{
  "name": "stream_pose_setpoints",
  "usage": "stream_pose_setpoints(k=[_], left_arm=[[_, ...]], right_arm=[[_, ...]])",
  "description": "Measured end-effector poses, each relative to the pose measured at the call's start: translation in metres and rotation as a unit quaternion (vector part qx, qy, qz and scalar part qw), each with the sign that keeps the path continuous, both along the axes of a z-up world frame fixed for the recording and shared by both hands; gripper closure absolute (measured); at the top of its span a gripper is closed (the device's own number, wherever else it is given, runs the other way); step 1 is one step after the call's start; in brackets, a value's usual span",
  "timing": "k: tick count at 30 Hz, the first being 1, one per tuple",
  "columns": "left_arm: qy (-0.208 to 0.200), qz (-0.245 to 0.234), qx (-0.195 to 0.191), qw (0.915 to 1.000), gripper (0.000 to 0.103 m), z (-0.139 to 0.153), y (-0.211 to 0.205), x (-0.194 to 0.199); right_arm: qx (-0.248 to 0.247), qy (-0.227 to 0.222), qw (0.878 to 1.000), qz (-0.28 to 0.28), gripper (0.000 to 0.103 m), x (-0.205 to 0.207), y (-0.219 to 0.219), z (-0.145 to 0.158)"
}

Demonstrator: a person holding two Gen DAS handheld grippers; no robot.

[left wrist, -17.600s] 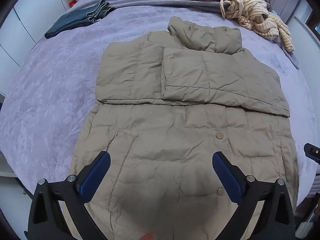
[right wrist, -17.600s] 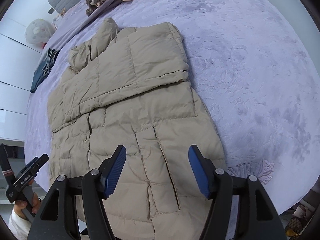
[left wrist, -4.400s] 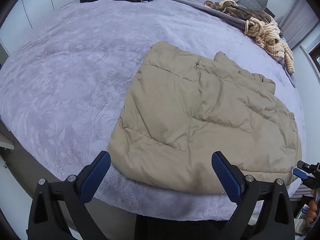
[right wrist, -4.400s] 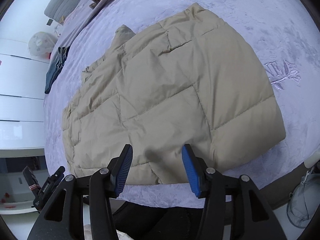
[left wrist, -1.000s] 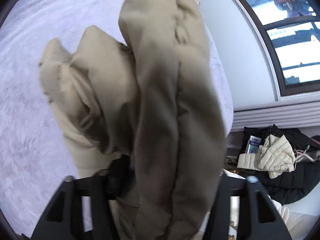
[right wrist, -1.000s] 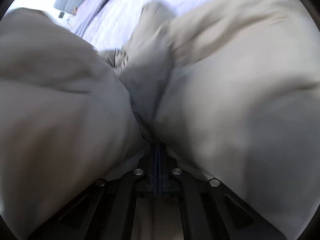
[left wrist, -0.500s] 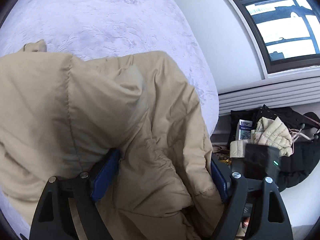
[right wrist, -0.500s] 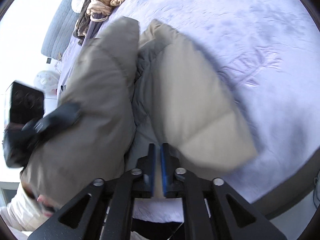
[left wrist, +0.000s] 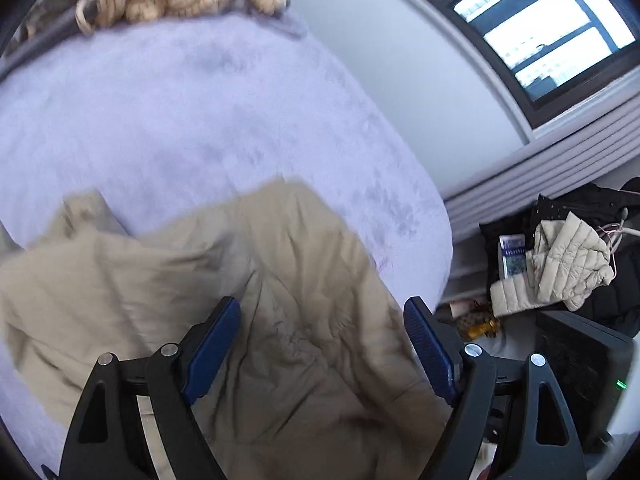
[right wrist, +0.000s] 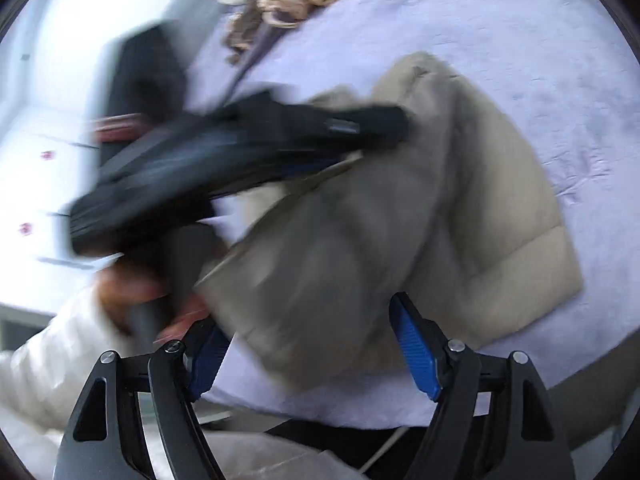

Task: Fold large clothes

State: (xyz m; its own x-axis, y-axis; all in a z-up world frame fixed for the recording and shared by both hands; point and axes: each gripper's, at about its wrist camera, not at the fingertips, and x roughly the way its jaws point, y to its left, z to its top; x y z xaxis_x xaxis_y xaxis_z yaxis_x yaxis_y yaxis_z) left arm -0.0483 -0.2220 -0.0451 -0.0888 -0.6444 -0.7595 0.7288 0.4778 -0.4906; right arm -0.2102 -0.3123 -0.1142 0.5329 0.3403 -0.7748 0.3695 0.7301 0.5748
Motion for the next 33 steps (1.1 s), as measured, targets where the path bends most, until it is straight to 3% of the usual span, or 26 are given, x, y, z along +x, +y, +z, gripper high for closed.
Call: stream_pose_setpoints(k=[1, 5, 9, 15, 21, 27, 29, 30, 33], left_arm=[[-0.024, 0.015, -0.005, 0.9996, 0.019, 0.009, 0.01, 0.004], [-0.094, 0.087, 0.02, 0.9915, 0.019, 0.009, 0.052, 0.027], [-0.086, 0.127, 0.071, 0.9857, 0.019, -0.032, 0.065, 0.052], [-0.097, 0.117, 0.072, 0.9858, 0.019, -0.053, 0.01, 0.042], [-0.103, 0.096, 0.086, 0.9863, 0.019, -0.067, -0.047, 0.03], [-0.107, 0.099, 0.107, 0.9836, 0.019, -0.081, -0.061, 0.029], [-0.109, 0.098, 0.11, 0.983, 0.019, -0.081, -0.059, 0.029], [-0.109, 0.099, 0.111, 0.9829, 0.019, -0.082, -0.058, 0.029], [-0.106, 0.101, 0.113, 0.9827, 0.019, -0.082, -0.054, 0.031]], right_arm=[[-0.017, 0.015, 1.0, -0.013, 0.089, 0.0, -0.001, -0.003], [-0.063, 0.019, 0.997, -0.045, 0.092, -0.014, -0.008, -0.005], [-0.081, 0.033, 0.994, -0.06, 0.092, -0.02, -0.013, -0.011], [-0.086, 0.051, 0.991, -0.093, 0.092, -0.047, -0.05, -0.038], [-0.043, 0.059, 0.989, -0.131, 0.091, -0.073, -0.087, -0.082], [0.035, 0.053, 0.988, -0.138, 0.091, -0.078, -0.115, -0.11], [0.054, 0.055, 0.988, -0.13, 0.09, -0.079, -0.121, -0.108], [0.054, 0.055, 0.989, -0.123, 0.084, -0.08, -0.124, -0.102], [0.001, 0.055, 0.993, -0.108, 0.071, -0.085, -0.129, -0.072]])
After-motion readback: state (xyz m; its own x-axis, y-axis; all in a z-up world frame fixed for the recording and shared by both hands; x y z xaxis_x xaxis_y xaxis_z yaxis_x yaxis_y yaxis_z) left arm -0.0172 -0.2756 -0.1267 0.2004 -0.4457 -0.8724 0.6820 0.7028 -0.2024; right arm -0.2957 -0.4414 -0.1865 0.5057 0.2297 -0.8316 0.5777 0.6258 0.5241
